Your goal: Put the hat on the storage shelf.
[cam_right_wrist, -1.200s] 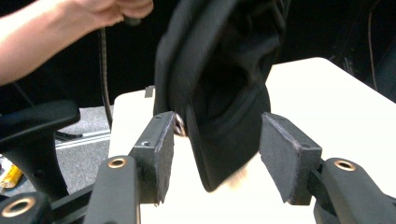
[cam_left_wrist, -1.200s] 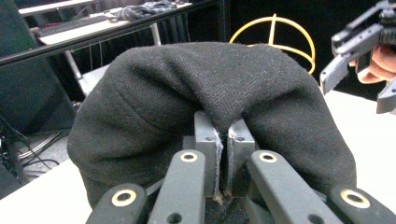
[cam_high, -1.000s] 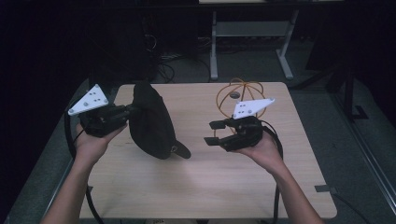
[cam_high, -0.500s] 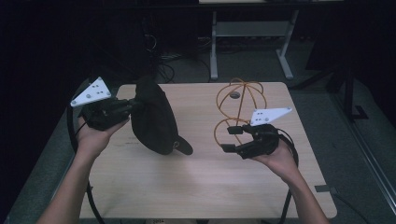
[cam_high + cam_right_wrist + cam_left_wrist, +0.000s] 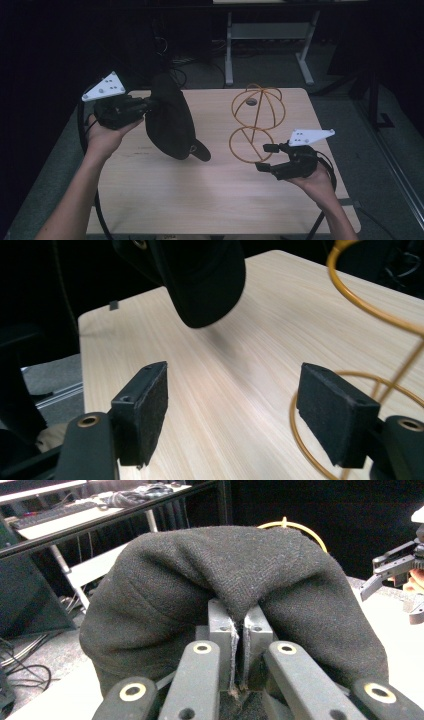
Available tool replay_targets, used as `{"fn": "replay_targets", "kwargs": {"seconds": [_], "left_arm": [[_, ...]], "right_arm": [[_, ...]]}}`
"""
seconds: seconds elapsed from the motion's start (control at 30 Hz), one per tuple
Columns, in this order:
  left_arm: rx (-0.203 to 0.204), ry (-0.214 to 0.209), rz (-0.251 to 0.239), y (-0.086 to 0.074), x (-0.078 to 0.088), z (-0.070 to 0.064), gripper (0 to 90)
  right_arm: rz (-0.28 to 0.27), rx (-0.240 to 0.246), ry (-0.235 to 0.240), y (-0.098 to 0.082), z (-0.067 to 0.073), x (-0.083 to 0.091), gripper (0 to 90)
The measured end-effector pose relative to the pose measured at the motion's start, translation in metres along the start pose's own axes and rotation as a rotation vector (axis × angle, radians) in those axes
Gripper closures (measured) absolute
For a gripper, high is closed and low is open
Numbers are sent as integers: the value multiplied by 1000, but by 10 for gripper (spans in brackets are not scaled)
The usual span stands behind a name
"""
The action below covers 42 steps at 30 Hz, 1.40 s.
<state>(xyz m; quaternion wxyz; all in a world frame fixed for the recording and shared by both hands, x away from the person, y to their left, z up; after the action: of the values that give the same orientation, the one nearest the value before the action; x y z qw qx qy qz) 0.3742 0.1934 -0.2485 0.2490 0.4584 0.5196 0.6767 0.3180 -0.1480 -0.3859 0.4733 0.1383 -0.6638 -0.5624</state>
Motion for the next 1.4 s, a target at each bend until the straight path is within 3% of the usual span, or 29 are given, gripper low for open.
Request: {"fn": "replay_targets", "kwargs": {"seconds": [0.43, 0.7, 0.93, 1.13, 1.4], "left_arm": [[-7, -40, 9, 19, -24, 8, 867], [-29, -75, 20, 41, -50, 8, 867], [-46, -101, 33, 59, -73, 6, 867], [-58, -128, 50, 72, -91, 5, 867], [-50, -175, 63, 89, -115, 5, 867]], "right_arm": [[32, -52, -81, -45, -16, 14, 271], [27, -114, -143, -76, -34, 25, 268], [13, -153, -160, -86, -43, 30, 268], [20, -157, -173, -91, -47, 30, 262], [3, -178, -191, -96, -51, 34, 254]]}}
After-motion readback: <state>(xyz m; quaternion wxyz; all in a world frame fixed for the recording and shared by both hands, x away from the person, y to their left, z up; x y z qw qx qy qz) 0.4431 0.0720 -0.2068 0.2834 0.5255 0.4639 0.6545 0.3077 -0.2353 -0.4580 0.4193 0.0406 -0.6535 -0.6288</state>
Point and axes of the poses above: each handheld gripper's, and its own axes: x roughly backward along the jaws, y roughly out of its top, z roughly to its left, the point moved 7 cm from there along -x, roughly forward along the jaws, and after that the axes turned 10 degrees about -y, right-handed, at the moved point
